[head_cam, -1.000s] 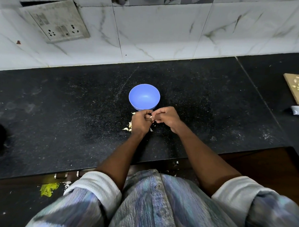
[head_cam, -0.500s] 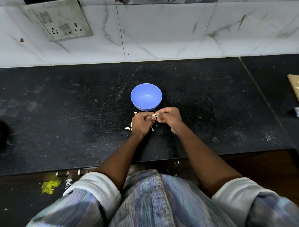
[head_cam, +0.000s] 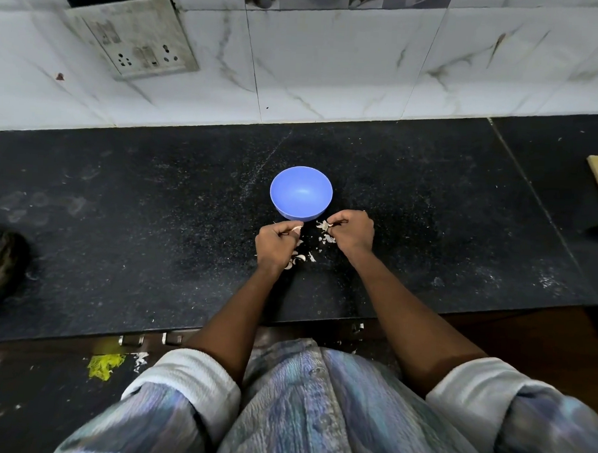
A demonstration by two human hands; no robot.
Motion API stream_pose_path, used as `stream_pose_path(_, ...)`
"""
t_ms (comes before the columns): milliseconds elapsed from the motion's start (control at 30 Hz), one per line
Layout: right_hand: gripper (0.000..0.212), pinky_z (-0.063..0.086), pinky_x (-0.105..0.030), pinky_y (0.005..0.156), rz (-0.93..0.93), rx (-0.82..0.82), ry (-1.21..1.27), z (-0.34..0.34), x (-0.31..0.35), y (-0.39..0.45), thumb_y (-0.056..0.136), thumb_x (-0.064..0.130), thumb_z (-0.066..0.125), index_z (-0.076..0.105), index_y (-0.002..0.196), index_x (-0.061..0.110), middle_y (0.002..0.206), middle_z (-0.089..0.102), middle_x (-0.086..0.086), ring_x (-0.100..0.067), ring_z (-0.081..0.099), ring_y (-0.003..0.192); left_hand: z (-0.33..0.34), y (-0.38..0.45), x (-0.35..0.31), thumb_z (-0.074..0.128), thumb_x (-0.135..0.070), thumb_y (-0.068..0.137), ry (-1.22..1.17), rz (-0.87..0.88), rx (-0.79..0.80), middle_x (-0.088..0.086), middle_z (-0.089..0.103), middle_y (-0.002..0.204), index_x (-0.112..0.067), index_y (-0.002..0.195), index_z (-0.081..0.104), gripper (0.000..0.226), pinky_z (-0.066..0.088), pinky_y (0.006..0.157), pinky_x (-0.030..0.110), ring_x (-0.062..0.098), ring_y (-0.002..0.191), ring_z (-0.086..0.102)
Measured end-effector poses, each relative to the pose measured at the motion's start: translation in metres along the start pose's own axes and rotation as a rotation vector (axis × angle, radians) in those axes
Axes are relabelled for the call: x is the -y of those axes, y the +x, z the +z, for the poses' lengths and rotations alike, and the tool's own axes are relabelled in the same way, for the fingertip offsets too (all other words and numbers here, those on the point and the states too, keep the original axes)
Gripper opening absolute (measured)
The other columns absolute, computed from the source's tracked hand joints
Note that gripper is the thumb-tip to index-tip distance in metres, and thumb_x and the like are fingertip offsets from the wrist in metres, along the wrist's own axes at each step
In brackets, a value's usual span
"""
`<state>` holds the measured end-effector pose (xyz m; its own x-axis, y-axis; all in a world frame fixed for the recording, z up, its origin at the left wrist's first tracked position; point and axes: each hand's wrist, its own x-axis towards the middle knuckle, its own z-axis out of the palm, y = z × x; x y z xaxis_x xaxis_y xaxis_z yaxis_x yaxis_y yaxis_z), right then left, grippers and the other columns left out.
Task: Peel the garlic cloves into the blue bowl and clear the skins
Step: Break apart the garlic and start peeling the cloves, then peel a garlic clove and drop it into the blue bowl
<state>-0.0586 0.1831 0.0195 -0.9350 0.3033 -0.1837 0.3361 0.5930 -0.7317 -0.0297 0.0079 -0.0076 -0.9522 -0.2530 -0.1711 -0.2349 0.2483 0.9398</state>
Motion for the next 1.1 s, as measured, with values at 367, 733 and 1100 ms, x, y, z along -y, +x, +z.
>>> stream_pose_path(367, 0.02, 0.062, -0.039, 0.074, -0.201, 0.338, -0.134, 0.036, 0.002, -0.025, 0.075, 0.016, 0.082, 0.071, 0.088, 0.025, 0.074, 0.065, 0.011, -0.015, 0.067, 0.073, -0.043, 0.004, 0.029, 0.053, 0.016, 0.087, 0.25, 0.11, 0.037, -0.009, 0.08, 0.112, -0.022, 0.115, 0.082, 0.055, 0.059, 0.101, 0.033, 0.002, 0.107, 0.073)
stream_pose_path(733, 0.037, 0.056, -0.034, 0.086, -0.214, 0.293, 0.017, 0.079, 0.025, -0.047, 0.081, -0.001, 0.073, 0.064, 0.112, 0.016, 0.094, 0.064, 0.002, -0.017, 0.064, 0.086, -0.054, -0.014, 0.043, 0.066, 0.008, 0.09, 0.275, 0.142, -0.151, 0.009, 0.066, 0.112, -0.01, 0.122, 0.076, 0.038, 0.046, 0.086, 0.007, 0.016, 0.088, 0.063)
stream_pose_path(1100, 0.035, 0.056, -0.037, 0.082, -0.336, 0.225, -0.106, 0.081, 0.013, -0.05, 0.078, -0.009, 0.071, 0.072, 0.104, 0.014, 0.099, 0.062, -0.003, -0.019, 0.063, 0.084, -0.055, -0.025, 0.061, 0.096, -0.021, 0.072, 0.432, 0.196, -0.09, 0.004, 0.057, 0.121, -0.012, 0.134, 0.068, 0.069, 0.051, 0.101, 0.035, 0.024, 0.109, 0.06)
